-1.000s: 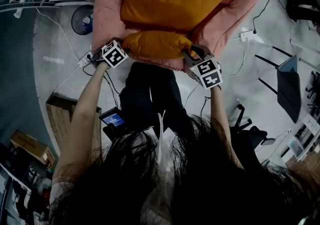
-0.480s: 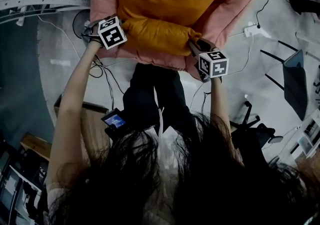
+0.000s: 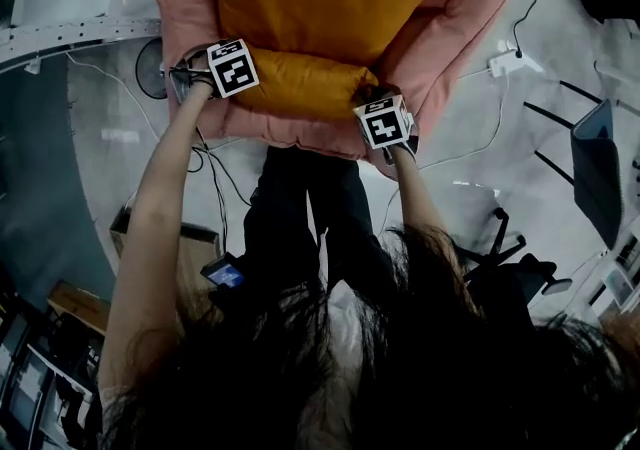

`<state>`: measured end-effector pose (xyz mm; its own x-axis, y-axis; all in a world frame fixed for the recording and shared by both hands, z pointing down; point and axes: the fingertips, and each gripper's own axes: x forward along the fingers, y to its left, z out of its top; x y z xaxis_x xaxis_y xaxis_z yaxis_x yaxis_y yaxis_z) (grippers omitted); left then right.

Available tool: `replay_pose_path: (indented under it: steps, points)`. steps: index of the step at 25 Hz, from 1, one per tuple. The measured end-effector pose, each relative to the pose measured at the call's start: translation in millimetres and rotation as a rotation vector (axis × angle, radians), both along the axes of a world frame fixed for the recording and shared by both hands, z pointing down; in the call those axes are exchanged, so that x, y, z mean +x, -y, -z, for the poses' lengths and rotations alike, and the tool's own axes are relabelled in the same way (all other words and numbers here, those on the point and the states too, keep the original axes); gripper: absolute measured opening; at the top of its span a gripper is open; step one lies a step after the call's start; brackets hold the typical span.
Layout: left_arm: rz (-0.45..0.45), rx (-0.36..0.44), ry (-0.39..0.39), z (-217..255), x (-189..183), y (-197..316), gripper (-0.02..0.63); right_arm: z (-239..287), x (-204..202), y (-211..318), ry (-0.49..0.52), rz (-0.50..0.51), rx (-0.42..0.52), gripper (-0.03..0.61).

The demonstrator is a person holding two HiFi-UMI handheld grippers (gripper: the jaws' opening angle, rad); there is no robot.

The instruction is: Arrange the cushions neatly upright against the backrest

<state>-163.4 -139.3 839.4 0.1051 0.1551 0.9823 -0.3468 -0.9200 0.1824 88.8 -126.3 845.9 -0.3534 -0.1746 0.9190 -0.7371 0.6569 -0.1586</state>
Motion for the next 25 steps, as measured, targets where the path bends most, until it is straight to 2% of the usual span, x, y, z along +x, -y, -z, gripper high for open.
replay_pose_path:
  steps: [3, 5, 7, 10, 11, 12, 14, 17, 20, 23, 25]
  points:
    - [0.022, -0.086, -0.023, -5, -1, 4, 0.193, -8, 1, 9, -0.040, -0.012, -0.053, 0.115]
    - [0.048, -0.104, -0.029, 0, -3, 2, 0.203, -4, 5, 11, -0.052, -0.019, -0.081, 0.115]
    - [0.078, -0.108, -0.050, 5, -6, -8, 0.216, -2, 5, 8, -0.023, -0.022, -0.096, 0.115]
    - [0.148, -0.041, -0.101, 12, -16, -11, 0.275, 9, 9, 1, -0.005, -0.012, -0.114, 0.127]
    - [0.181, -0.016, -0.107, 18, -20, -12, 0.336, 13, 13, -3, -0.017, -0.010, -0.119, 0.137]
    - [0.219, 0.008, -0.117, 25, -24, -13, 0.357, 18, 16, -5, -0.027, -0.004, -0.110, 0.146]
    - [0.310, 0.083, -0.166, 46, -29, -9, 0.357, 28, 22, -7, -0.040, 0.001, -0.065, 0.164]
    - [0.482, 0.194, -0.311, 90, -31, 0, 0.356, 51, 33, -15, -0.047, -0.046, -0.004, 0.176]
    - [0.638, 0.254, -0.501, 141, -25, -9, 0.356, 94, 36, -20, 0.049, -0.186, 0.066, 0.179]
    - [0.720, 0.307, -0.675, 192, -13, -25, 0.353, 150, 28, -20, 0.165, -0.303, 0.153, 0.178]
    - [0.743, 0.318, -0.758, 221, -2, -44, 0.344, 184, 16, -26, 0.234, -0.342, 0.197, 0.178]
